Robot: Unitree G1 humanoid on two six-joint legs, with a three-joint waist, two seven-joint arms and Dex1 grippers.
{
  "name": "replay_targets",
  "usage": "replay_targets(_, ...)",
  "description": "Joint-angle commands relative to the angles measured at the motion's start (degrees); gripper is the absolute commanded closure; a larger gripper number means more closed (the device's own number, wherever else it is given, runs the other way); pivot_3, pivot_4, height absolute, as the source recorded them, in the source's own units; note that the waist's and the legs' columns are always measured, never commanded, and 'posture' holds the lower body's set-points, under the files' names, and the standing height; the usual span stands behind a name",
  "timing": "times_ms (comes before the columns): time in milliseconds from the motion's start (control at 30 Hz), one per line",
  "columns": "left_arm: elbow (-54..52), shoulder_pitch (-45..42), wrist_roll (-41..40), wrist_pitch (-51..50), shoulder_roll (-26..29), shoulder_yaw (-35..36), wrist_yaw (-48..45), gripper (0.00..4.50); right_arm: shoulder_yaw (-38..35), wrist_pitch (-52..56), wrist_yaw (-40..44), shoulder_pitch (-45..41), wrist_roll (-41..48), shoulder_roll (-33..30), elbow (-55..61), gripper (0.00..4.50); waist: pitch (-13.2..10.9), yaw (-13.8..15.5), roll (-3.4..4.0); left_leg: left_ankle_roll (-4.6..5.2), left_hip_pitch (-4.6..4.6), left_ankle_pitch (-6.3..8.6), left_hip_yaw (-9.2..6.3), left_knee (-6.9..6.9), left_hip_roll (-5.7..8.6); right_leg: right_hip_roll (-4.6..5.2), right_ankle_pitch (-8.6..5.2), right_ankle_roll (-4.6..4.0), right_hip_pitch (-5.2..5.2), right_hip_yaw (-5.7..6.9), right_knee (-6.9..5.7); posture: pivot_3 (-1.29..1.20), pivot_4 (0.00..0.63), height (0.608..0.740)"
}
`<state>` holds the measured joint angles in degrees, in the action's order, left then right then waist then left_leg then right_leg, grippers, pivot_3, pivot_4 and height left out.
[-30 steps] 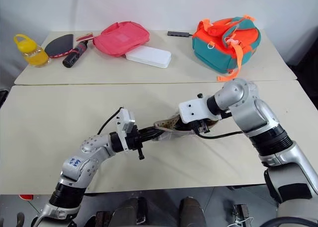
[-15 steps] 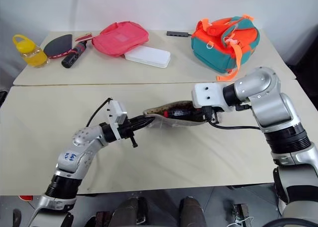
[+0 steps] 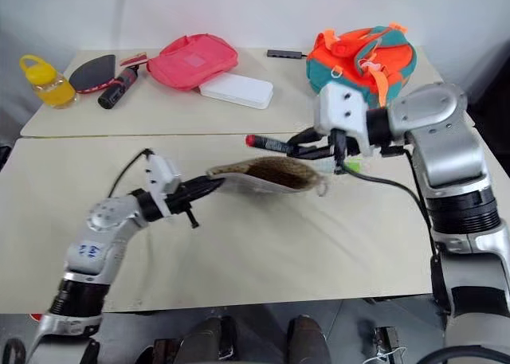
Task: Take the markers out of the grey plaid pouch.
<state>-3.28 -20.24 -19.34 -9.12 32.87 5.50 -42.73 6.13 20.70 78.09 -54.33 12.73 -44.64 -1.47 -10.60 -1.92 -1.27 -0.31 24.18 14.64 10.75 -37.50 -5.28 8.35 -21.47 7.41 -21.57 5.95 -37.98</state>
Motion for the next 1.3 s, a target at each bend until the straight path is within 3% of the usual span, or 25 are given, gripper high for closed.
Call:
replay_targets(33, 1.05, 0.43, 0.96, 4.28, 2.63, 6.22, 1.51, 4.5, 0.39, -3.98, -2.67, 3.12, -4.34, -3.21, -1.92, 4.0, 0.0, 0.14, 0.0, 0.0, 0.0, 0.0, 0.01, 0.03, 0.02, 0.01, 0.0, 0.0, 0.0, 0.0, 0.02, 0.0, 0.15, 0.74)
replay_targets(200, 3.87, 1.59, 7.93, 12.28, 4.83, 8.43, 5.71, 4.5, 5.63, -16.37, -8.52, 9.7, -15.45, -5.29, -7.8, 4.0, -0.02, 0.39, -0.06, 0.05, 0.05, 0.03, 0.14, 0.08, 0.19, 0.17, 0.01, 0.04, -0.01, 0.02, 0.11, 0.0, 0.15, 0.74)
replay_targets(300, 3.89, 1.84, 13.83, 15.94, 4.4, 7.06, 10.17, 4.5, 5.01, -18.99, -13.36, 13.1, -15.47, -1.22, -9.27, 4.0, -0.02, 0.09, -0.06, 0.04, 0.03, 0.03, 0.32, 0.14, 0.17, 0.16, 0.01, 0.04, -0.03, 0.03, 0.09, 0.0, 0.15, 0.74)
replay_targets(467, 3.99, 4.59, 18.46, 17.58, 1.85, 1.59, 11.57, 4.5, 6.38, -28.03, -18.47, 16.05, -19.72, -0.04, -14.24, 4.0, -0.03, -0.15, -0.05, 0.01, -0.01, 0.01, 0.65, 0.16, 0.11, 0.11, 0.01, 0.04, -0.1, -0.04, 0.04, 0.0, 0.15, 0.74)
replay_targets(533, 4.26, 5.57, 17.39, 16.56, -0.06, 0.1, 10.99, 3.98, 6.01, -27.81, -18.4, 16.83, -18.87, 0.67, -15.66, 4.0, -0.03, -0.03, -0.05, 0.01, 0.0, 0.01, 0.65, 0.16, 0.1, 0.1, 0.01, 0.04, -0.1, -0.04, 0.05, 0.0, 0.15, 0.74)
replay_targets(600, 4.5, 6.19, 17.18, 16.46, -0.77, -0.56, 10.68, 3.53, 5.79, -27.83, -18.13, 17.09, -18.37, 0.92, -16.34, 3.27, -0.03, 0.04, -0.05, 0.01, 0.0, 0.01, 0.65, 0.13, 0.09, 0.1, 0.01, 0.04, -0.1, -0.04, 0.02, 0.0, 0.15, 0.74)
replay_targets(800, 2.55, 7.84, 13.41, 15.06, -0.05, -0.34, 6.88, 1.58, 4.57, -26.97, -17.56, 17.79, -15.91, 1.49, -15.15, 1.24, -0.02, -0.07, -0.05, 0.0, -0.03, 0.01, 0.64, 0.07, 0.03, 0.06, 0.01, 0.04, -0.08, -0.06, -0.01, 0.0, 0.15, 0.74)
replay_targets(900, -4.2, 11.38, 2.54, 9.27, -1.76, 3.72, 5.19, 0.67, -1.36, -17.43, -15.14, 19.65, -2.51, 4.56, -7.78, 0.26, -0.03, -0.08, -0.05, 0.0, -0.02, 0.01, 0.61, 0.12, 0.02, 0.06, 0.01, 0.04, -0.09, -0.05, 0.01, 0.0, 0.15, 0.74)
replay_targets(1033, -11.53, 17.92, -10.29, 0.45, -2.33, 10.83, 4.57, 0.67, -9.19, -6.93, -18.6, 24.29, 9.32, 8.54, -0.34, 0.26, -0.02, 0.11, -0.05, 0.0, -0.02, 0.01, 0.07, 0.12, -0.05, 0.01, 0.01, 0.03, -0.07, -0.06, -0.02, 0.0, 0.15, 0.74)
replay_targets(1300, -17.67, 32.06, -9.25, -2.17, -1.82, 19.4, 7.91, 0.67, -19.42, -14.98, -30.24, 43.69, 7.83, 12.79, 7.92, 0.26, 0.03, 0.63, -0.14, 0.03, -0.01, 0.05, -0.06, 0.11, 0.16, 0.14, 0.01, 0.04, 0.09, 0.02, 0.1, 0.0, 0.15, 0.74)
